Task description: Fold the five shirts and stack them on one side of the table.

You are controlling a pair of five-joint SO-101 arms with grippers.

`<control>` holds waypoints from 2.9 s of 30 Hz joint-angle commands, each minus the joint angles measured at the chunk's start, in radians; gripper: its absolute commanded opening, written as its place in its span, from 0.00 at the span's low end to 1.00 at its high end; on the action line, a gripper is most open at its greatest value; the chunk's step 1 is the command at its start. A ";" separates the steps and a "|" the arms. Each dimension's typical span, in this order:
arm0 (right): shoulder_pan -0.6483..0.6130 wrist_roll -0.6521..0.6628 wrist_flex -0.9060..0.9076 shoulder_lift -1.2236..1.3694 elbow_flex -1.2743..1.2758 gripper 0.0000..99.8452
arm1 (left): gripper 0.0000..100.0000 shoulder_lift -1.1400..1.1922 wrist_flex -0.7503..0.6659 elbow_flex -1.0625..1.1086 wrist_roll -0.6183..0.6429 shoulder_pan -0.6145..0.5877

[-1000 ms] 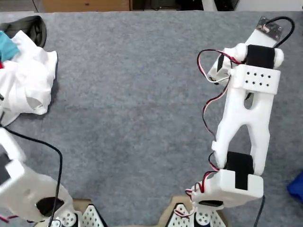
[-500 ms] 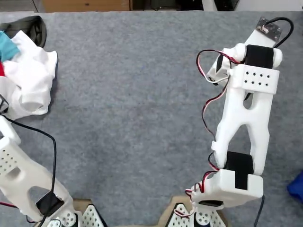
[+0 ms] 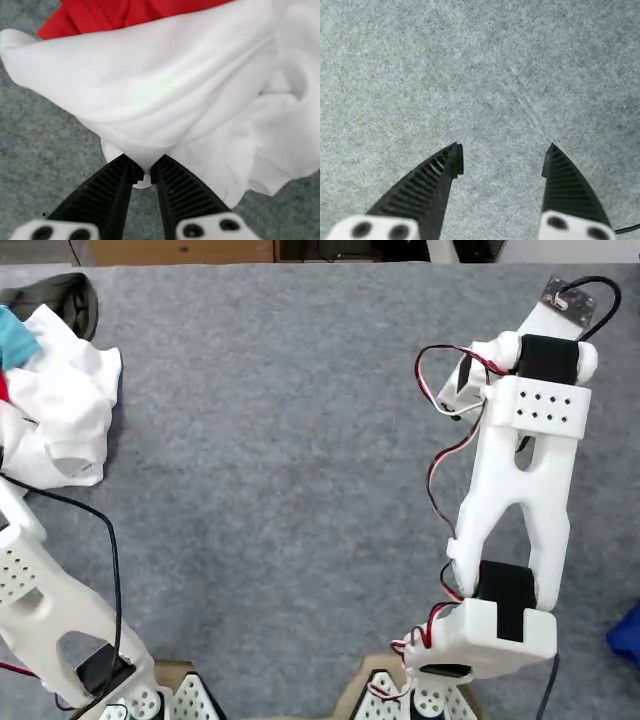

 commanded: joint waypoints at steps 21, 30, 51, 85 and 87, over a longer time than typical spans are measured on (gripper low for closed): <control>0.058 -0.006 -0.011 -0.061 0.004 0.27 | 0.02 -0.518 0.100 -0.299 0.267 0.390; 0.157 -0.002 -0.006 -0.061 0.005 0.27 | 0.02 -0.536 0.069 -0.539 0.397 0.417; 0.283 0.000 -0.012 -0.061 0.004 0.27 | 0.02 -0.527 0.133 0.035 0.396 0.882; 0.754 0.049 -0.157 -0.061 -0.008 0.27 | 0.12 -0.527 0.026 0.293 0.394 1.677; 0.750 0.080 -0.157 -0.061 -0.004 0.27 | 0.19 -0.527 0.031 0.301 0.399 1.660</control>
